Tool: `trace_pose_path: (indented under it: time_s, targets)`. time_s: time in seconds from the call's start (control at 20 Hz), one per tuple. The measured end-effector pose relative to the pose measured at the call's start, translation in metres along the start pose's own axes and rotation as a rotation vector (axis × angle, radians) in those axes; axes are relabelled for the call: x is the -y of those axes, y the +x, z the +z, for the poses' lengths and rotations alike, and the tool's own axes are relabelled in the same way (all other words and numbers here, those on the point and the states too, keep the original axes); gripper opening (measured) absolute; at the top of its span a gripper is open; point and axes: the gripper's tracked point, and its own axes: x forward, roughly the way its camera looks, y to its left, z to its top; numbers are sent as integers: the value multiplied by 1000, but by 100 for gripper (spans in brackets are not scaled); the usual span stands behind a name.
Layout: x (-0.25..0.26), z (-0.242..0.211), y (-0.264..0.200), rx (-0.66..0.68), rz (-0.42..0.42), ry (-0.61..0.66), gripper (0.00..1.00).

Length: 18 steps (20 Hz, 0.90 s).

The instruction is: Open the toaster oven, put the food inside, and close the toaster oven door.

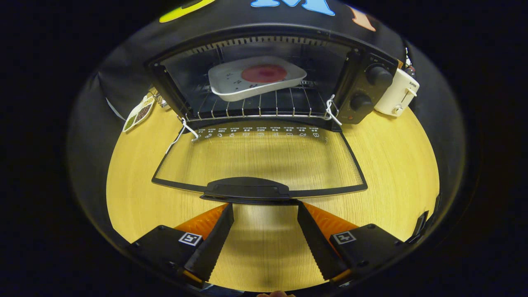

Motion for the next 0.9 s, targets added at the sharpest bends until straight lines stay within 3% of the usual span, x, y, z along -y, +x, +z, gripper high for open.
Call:
trace_pose_path:
  time_s: [0.15, 0.45, 0.75, 0.9]
  targets:
    - [-2, 17, -26, 86, 5, -24, 99]
    - [-8, 85, -76, 267, 71, 64, 99]
    - [10, 168, -172, 618, 64, -31, 99]
    - [22, 182, -224, 799, 40, -97, 98]
